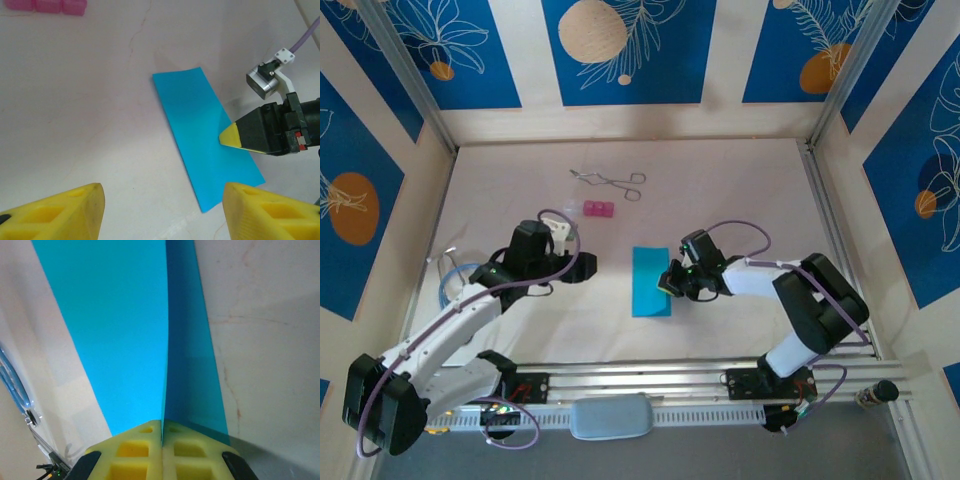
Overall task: Fold a paper plane with a square sheet of paper (pick it up from the middle)
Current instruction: Fold the triangle a second time at the center of the table.
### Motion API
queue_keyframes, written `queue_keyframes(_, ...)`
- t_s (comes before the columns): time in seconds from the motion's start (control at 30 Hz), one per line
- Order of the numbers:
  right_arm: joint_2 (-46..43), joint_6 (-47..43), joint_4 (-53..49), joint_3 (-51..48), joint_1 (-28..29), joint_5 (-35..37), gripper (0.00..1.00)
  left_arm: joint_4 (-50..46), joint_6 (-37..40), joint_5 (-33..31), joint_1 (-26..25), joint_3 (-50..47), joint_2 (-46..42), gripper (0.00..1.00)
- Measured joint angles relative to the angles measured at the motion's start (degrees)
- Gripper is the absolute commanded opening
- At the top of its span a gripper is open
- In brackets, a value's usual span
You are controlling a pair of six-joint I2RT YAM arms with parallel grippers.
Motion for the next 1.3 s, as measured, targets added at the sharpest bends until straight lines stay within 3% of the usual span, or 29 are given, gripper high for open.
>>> queue_keyframes(0.33, 4.37, 1.62, -1.31, 6.64, 1.11, 0.72, 0.03, 7.17, 4.83, 1.18, 0.00, -2.84, -0.09, 0.57)
queue_keyframes(0.5, 4.44, 5.14, 0.17, 6.60, 2.34, 1.09, 0.04, 14.84, 6.03, 5.57, 0.02, -6.75, 1.64, 0.54)
queue_keyframes(0.77, 3.98, 6.10, 0.52, 6.64, 2.97, 1.73, 0.19, 25.92, 7.89, 10.75, 0.04, -7.56, 8.57, 0.52)
queue_keyframes(1.3, 7.15, 0.76, 2.38, 11.15, -0.37, -4.81, 0.22, 27.30, 13.55, 13.73, -0.92, -8.85, 9.84, 0.52)
